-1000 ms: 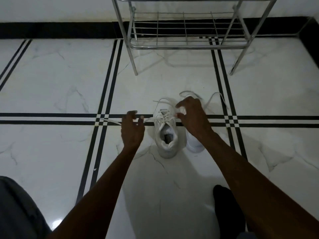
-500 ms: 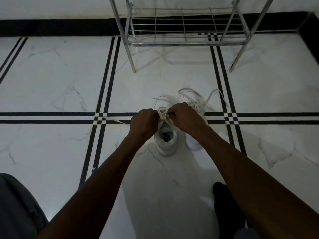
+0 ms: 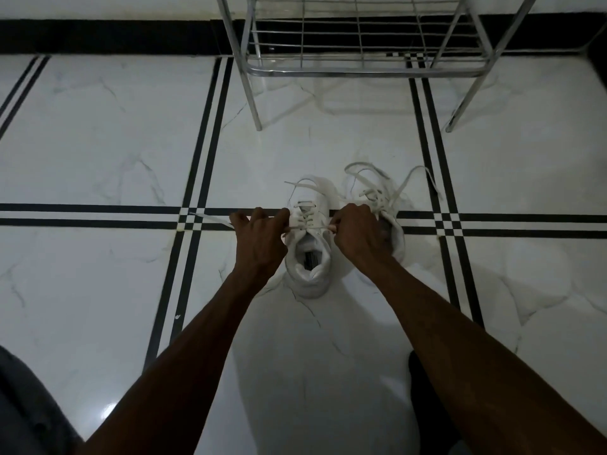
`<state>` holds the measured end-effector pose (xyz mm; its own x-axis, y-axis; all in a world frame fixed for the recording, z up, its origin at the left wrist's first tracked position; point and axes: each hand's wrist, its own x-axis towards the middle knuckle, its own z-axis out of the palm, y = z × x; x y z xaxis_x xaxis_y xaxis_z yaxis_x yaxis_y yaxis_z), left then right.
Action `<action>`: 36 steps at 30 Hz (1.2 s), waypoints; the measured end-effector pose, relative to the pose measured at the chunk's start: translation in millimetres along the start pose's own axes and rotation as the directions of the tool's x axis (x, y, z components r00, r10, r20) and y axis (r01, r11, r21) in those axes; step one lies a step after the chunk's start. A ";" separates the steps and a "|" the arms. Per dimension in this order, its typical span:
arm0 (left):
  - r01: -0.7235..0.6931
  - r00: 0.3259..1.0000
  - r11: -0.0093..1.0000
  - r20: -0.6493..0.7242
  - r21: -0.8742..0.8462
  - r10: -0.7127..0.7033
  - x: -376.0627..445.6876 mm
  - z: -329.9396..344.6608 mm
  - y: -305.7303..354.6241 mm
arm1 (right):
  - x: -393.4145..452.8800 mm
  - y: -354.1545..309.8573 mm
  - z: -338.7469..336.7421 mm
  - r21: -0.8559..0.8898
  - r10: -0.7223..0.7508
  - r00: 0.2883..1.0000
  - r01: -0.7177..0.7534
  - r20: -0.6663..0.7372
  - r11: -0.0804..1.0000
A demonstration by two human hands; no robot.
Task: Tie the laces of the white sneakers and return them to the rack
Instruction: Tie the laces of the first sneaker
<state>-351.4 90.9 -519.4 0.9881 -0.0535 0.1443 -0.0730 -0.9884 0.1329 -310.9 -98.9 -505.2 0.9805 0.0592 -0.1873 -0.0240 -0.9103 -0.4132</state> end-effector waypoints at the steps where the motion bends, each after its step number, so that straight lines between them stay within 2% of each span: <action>1: 0.013 1.000 1.000 -0.006 0.005 -0.013 -0.6 2.2 -0.3 | 0.9 2.0 3.8 -0.005 -0.007 1.000 0.007 -0.002 1.000; 6: 0.090 0.992 0.996 0.085 -0.026 -0.088 0.5 12.7 -2.1 | 7.7 13.7 20.5 -0.005 -0.030 0.999 0.030 -0.011 1.000; 10: 0.157 0.983 0.978 0.118 -0.138 -0.141 0.8 13.3 -1.2 | 8.4 12.2 20.9 -0.029 -0.045 0.999 0.044 -0.026 0.999; 13: 0.224 0.967 0.949 0.170 -0.223 -0.188 1.1 8.3 0.7 | 13.5 11.8 18.0 -0.076 0.002 1.000 0.000 0.024 0.997; 16: 0.265 0.946 0.932 0.251 -0.247 -0.203 5.4 -1.7 2.1 | 17.3 6.5 1.6 -0.024 -0.006 0.994 0.009 0.112 1.000; 18: 0.353 0.902 0.863 0.377 -0.360 -0.212 10.1 -2.0 -6.7 | 18.0 6.6 -15.3 0.097 -0.041 0.981 0.023 0.187 0.995; 20: 0.479 0.855 0.662 0.477 -0.577 -0.202 13.2 -7.4 -19.7 | 14.1 7.8 -30.5 0.274 -0.030 0.957 -0.053 0.290 0.960; 22: 0.511 0.856 0.459 0.476 -0.727 -0.200 17.4 -19.2 -26.4 | 11.1 7.6 -40.6 0.494 0.007 0.935 -0.193 0.355 0.848; 25: 0.468 0.883 0.273 0.440 -0.840 -0.160 31.8 -39.9 -19.6 | 16.7 -0.9 -46.4 0.784 0.050 0.930 -0.335 0.364 0.524; 27: 0.476 0.878 0.176 0.453 -0.862 -0.155 43.5 -48.2 -14.1 | 23.9 -11.9 -48.0 0.871 0.014 0.928 -0.354 0.371 0.341; 29: 0.478 0.873 0.113 0.459 -0.871 -0.164 49.4 -50.0 -10.4 | 26.1 -22.6 -49.1 0.894 -0.023 0.925 -0.359 0.379 0.269; 31: 0.461 0.880 0.086 0.443 -0.883 -0.170 49.0 -47.4 -4.2 | 23.3 -28.2 -46.9 0.887 -0.029 0.927 -0.349 0.375 0.303; 33: 0.457 0.882 0.088 0.437 -0.885 -0.178 44.3 -43.6 2.3 | 19.0 -26.7 -39.2 0.861 -0.019 0.938 -0.310 0.347 0.404; 36: 0.432 0.899 0.157 0.410 -0.888 -0.152 35.5 -34.7 4.2 | 15.8 -21.0 -25.5 0.819 -0.034 0.958 -0.223 0.284 0.529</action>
<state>-321.3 89.8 -479.7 0.9552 0.0441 -0.2928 0.2949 -0.0525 0.9541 -290.0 -89.4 -476.7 0.8852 0.2039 -0.4181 -0.3915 -0.1589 -0.9064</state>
